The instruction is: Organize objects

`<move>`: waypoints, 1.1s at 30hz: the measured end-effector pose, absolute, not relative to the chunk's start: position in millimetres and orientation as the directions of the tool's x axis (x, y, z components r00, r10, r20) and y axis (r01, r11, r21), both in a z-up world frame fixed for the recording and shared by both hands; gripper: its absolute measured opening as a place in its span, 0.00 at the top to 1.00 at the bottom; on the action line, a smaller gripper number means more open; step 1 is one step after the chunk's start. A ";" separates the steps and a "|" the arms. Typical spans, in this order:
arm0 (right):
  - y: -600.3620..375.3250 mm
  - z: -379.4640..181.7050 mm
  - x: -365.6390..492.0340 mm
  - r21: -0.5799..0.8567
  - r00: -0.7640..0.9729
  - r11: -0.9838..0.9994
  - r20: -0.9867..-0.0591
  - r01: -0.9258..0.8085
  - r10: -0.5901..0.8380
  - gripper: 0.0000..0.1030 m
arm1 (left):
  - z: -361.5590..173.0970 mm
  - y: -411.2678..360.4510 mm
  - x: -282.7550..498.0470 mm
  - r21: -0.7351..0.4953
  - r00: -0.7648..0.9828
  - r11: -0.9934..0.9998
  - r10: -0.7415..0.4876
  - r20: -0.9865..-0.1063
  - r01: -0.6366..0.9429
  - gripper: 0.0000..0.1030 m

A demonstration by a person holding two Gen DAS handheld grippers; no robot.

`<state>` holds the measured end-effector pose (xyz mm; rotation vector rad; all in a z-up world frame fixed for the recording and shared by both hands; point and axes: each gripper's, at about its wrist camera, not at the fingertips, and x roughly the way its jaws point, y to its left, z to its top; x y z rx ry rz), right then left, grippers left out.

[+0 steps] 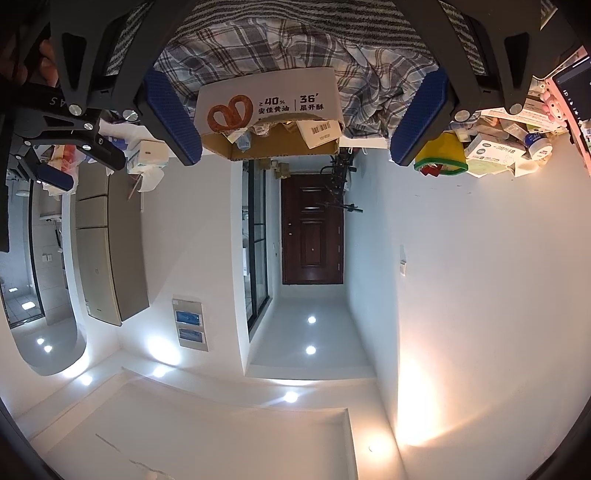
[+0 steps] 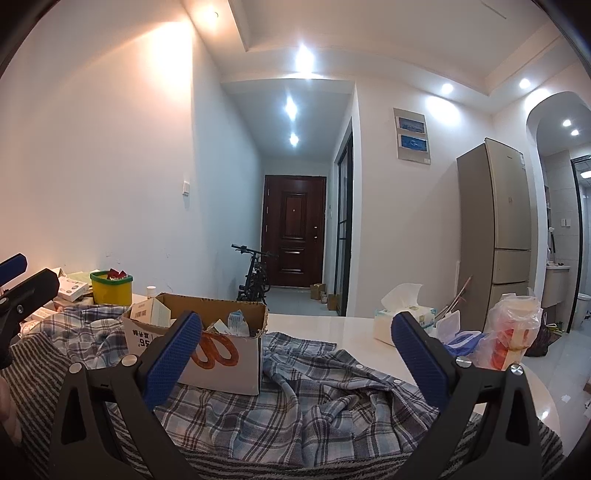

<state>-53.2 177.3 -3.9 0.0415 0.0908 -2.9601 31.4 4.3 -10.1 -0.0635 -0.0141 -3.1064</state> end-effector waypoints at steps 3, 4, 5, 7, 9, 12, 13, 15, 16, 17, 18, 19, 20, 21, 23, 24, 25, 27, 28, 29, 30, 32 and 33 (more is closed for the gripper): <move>176.3 -4.4 -55.2 -0.060 -0.982 -0.981 -0.045 0.186 -0.183 0.00 | -8.2 3.5 32.6 0.001 -0.999 -0.999 -0.032 0.042 0.032 0.00; 176.2 -4.3 -55.4 -0.060 -0.982 -0.981 -0.046 0.186 -0.183 0.00 | -7.9 3.9 31.3 0.001 -0.999 -1.000 -0.031 0.035 0.031 0.00; 176.2 -4.2 -55.0 -0.060 -0.982 -0.981 -0.045 0.185 -0.183 0.00 | -7.5 4.5 30.2 0.002 -0.999 -1.000 -0.031 0.027 0.031 0.00; 176.6 -4.1 -53.4 -0.059 -0.983 -0.981 -0.038 0.183 -0.181 0.00 | -7.6 4.6 28.4 0.002 -0.999 -1.000 -0.030 0.017 0.030 0.00; 177.3 -3.6 -52.0 -0.056 -0.984 -0.982 -0.030 0.179 -0.178 0.00 | -7.2 4.6 29.1 -0.003 -0.999 -1.000 -0.030 0.020 0.030 0.00; 177.7 -3.7 -53.5 -0.053 -0.984 -0.983 -0.038 0.178 -0.176 0.00 | -7.4 4.2 29.7 -0.007 -0.999 -0.999 -0.040 0.024 0.039 0.00; 177.8 -3.8 -54.3 -0.052 -0.983 -0.982 -0.043 0.179 -0.177 0.00 | -7.5 4.1 29.5 -0.007 -0.999 -0.999 -0.042 0.022 0.042 0.00; 178.0 -3.6 -54.7 -0.051 -0.983 -0.982 -0.044 0.181 -0.178 0.00 | -7.6 4.8 29.2 -0.007 -0.999 -0.999 -0.042 0.021 0.042 0.00; 178.2 -3.3 -54.5 -0.051 -0.983 -0.982 -0.043 0.181 -0.179 0.00 | -7.5 4.2 29.3 -0.008 -0.999 -0.999 -0.042 0.021 0.042 0.00; 178.0 -3.5 -54.0 -0.051 -0.983 -0.982 -0.042 0.181 -0.179 0.00 | -7.5 4.6 28.6 -0.008 -0.999 -0.999 -0.043 0.019 0.043 0.00; 177.9 -3.5 -54.0 -0.051 -0.983 -0.982 -0.042 0.181 -0.179 0.00 | -7.7 4.5 28.1 -0.009 -0.999 -0.999 -0.043 0.017 0.043 0.00; 177.6 -3.5 -54.1 -0.052 -0.983 -0.982 -0.044 0.181 -0.179 0.00 | -8.0 3.9 27.8 -0.010 -0.999 -0.999 -0.043 0.017 0.043 0.00; 177.7 -3.4 -54.2 -0.052 -0.983 -0.982 -0.045 0.181 -0.178 0.00 | -7.9 3.7 28.1 -0.009 -0.999 -0.999 -0.043 0.019 0.042 0.00; 177.6 -3.3 -54.2 -0.052 -0.983 -0.982 -0.045 0.180 -0.178 0.00 | -8.0 4.4 27.7 -0.009 -0.999 -0.999 -0.043 0.021 0.043 0.00; 177.5 -3.0 -54.3 -0.051 -0.983 -0.982 -0.046 0.180 -0.178 0.00 | -7.9 4.4 27.3 -0.006 -0.999 -0.999 -0.043 0.022 0.043 0.00; 177.5 -3.0 -54.4 -0.050 -0.983 -0.982 -0.047 0.180 -0.178 0.00 | -8.2 4.8 26.5 -0.003 -0.999 -0.999 -0.043 0.023 0.043 0.00; 177.6 -3.1 -54.6 -0.049 -0.983 -0.982 -0.048 0.181 -0.178 0.00 | -9.2 4.8 26.6 -0.002 -0.999 -0.999 -0.044 0.024 0.044 0.00; 177.9 -3.0 -54.6 -0.048 -0.983 -0.982 -0.049 0.181 -0.179 0.00 | -10.0 6.0 25.3 0.003 -0.999 -0.999 -0.047 0.024 0.047 0.00; 178.0 -2.9 -54.2 -0.047 -0.983 -0.982 -0.048 0.182 -0.179 0.00 | -11.1 5.6 25.1 0.004 -0.998 -0.999 -0.050 0.023 0.051 0.00; 178.5 -2.8 -53.8 -0.046 -0.983 -0.982 -0.046 0.182 -0.180 0.00 | -11.3 5.8 24.8 0.004 -0.998 -0.999 -0.053 0.023 0.053 0.00; 178.0 -2.7 -53.6 -0.046 -0.983 -0.982 -0.044 0.181 -0.179 0.00 | -11.5 5.8 24.2 0.003 -0.998 -0.999 -0.053 0.021 0.054 0.00; 178.4 -2.9 -53.4 -0.046 -0.983 -0.982 -0.043 0.181 -0.179 0.00 | -12.3 5.0 23.5 -0.001 -0.998 -0.999 -0.054 0.016 0.054 0.00; 178.4 -2.9 -53.5 -0.045 -0.983 -0.982 -0.044 0.181 -0.179 0.00 | -12.7 4.9 22.5 -0.002 -0.998 -0.998 -0.055 0.013 0.055 0.00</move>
